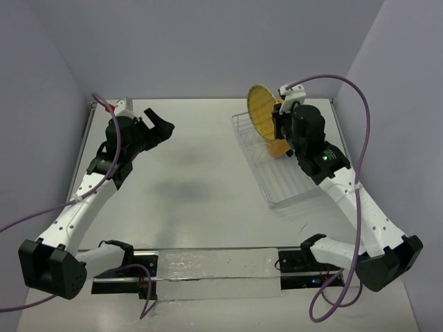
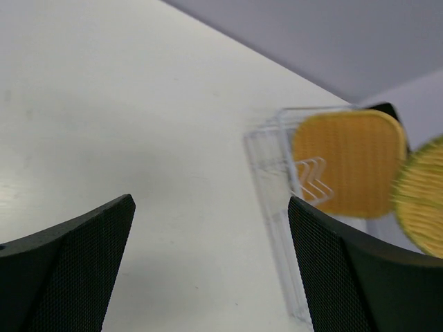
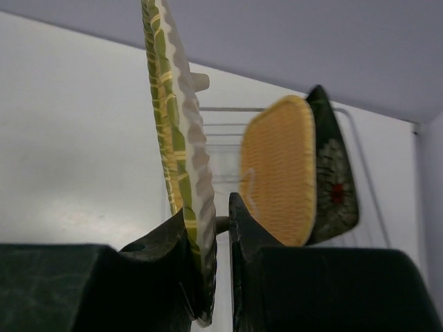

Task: Load the plates into the dish rack

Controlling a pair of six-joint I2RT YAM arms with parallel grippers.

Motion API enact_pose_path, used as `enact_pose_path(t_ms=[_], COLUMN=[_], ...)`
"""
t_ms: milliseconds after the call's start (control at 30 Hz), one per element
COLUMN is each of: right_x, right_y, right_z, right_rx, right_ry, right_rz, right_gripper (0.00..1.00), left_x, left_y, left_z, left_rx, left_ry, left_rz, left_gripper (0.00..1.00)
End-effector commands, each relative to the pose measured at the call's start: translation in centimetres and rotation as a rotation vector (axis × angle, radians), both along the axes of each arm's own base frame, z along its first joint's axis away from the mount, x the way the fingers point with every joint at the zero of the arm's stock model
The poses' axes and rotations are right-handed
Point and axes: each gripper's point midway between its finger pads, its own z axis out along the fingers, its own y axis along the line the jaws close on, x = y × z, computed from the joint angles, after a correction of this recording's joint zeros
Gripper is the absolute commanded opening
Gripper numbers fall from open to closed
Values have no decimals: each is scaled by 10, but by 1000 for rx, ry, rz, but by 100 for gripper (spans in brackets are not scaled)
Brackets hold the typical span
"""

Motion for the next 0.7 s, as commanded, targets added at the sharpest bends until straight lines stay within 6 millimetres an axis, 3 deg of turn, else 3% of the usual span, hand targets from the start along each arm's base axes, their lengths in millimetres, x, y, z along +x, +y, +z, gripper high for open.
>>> enact_pose_path(t_ms=[0, 300, 400, 667], right_x=[24, 65, 75, 96], right_y=[-53, -59, -54, -42], right_z=[10, -45, -54, -104], right_rx=[-124, -272, -279, -326], right_ry=[-35, 101, 124, 231], right_rz=[-298, -414, -397, -310], right_gripper=[0, 0, 0, 1], left_x=[10, 12, 12, 11], left_y=[39, 50, 51, 51], left_z=[-13, -24, -25, -33], left_rx=[114, 124, 122, 132], left_ry=[74, 82, 78, 103], left_rz=[207, 245, 245, 237], left_gripper=[99, 99, 99, 99])
